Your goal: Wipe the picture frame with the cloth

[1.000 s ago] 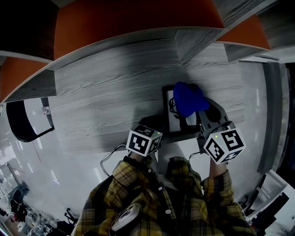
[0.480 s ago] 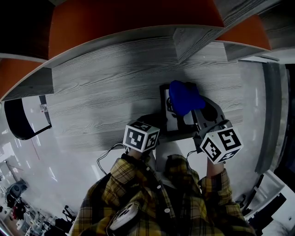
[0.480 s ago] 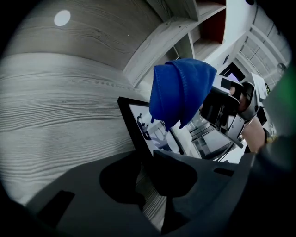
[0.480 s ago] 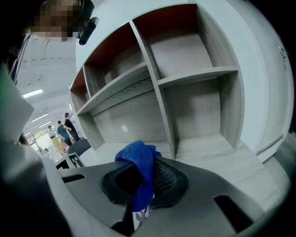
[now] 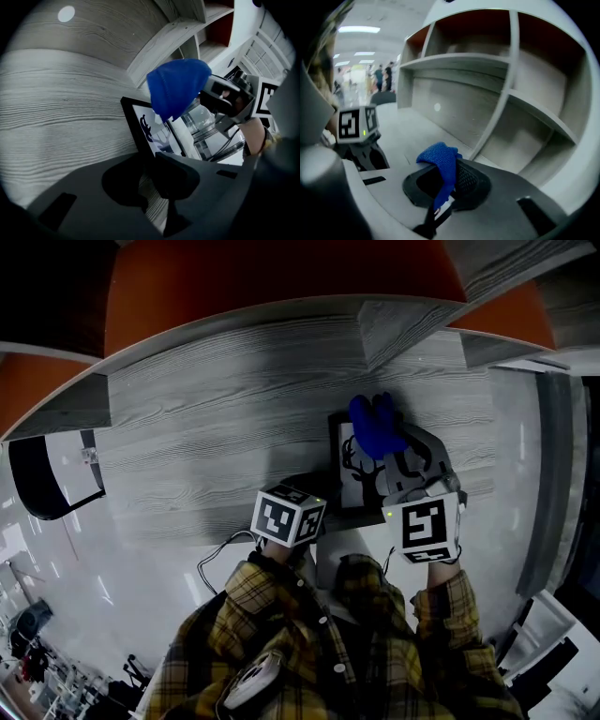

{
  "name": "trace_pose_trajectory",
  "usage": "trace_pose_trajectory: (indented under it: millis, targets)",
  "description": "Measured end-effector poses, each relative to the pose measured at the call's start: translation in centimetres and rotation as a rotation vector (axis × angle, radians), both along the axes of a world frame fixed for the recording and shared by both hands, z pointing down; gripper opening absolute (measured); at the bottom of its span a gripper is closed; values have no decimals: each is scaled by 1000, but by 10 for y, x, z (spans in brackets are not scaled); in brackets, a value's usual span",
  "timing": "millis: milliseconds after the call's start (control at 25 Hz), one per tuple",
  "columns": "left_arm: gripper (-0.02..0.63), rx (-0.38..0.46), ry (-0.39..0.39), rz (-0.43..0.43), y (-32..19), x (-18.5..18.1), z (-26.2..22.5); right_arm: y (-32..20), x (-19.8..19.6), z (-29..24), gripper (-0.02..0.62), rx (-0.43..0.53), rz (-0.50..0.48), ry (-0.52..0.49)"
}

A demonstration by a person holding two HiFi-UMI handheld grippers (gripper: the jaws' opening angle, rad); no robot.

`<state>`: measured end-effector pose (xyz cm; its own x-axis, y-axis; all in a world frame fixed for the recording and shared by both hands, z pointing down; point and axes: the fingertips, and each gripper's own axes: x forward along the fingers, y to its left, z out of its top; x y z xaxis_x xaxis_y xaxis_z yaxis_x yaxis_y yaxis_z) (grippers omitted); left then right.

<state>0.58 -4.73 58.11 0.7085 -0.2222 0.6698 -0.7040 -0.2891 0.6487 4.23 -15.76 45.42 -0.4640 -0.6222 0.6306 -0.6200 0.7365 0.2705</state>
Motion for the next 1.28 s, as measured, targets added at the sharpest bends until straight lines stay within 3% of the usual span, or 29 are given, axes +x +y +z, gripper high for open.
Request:
trace_pose_trajectory:
  millis: [80,160,280,360,520,920,1160,1280]
  targets:
    - [83,-5,4,-1,0,0,0,6,-22,31,34,36,-175,169]
    - [81,-10,7,-1,0,0,0,15,-43,61,34,41,-343,266]
    - [81,-13,9,-2,0,0,-1,32,-64,92,34,6,-516,296]
    - [81,-13,9,-1,0,1,-1,38,-70,103,34,-6,-572,262]
    - [81,-12,8,0,-1,-1,0,34,-67,106,32,-46,-545,178]
    - [78,-24,19,-19,-1,-2,0,22,-17,116,32,-50,-467,317]
    - [78,-28,22,-15,-1,-2,0,12,29,116,32,-65,-355,358]
    - [78,-29,24,-16,0,-2,1,5,51,109,34,-93,-251,337]
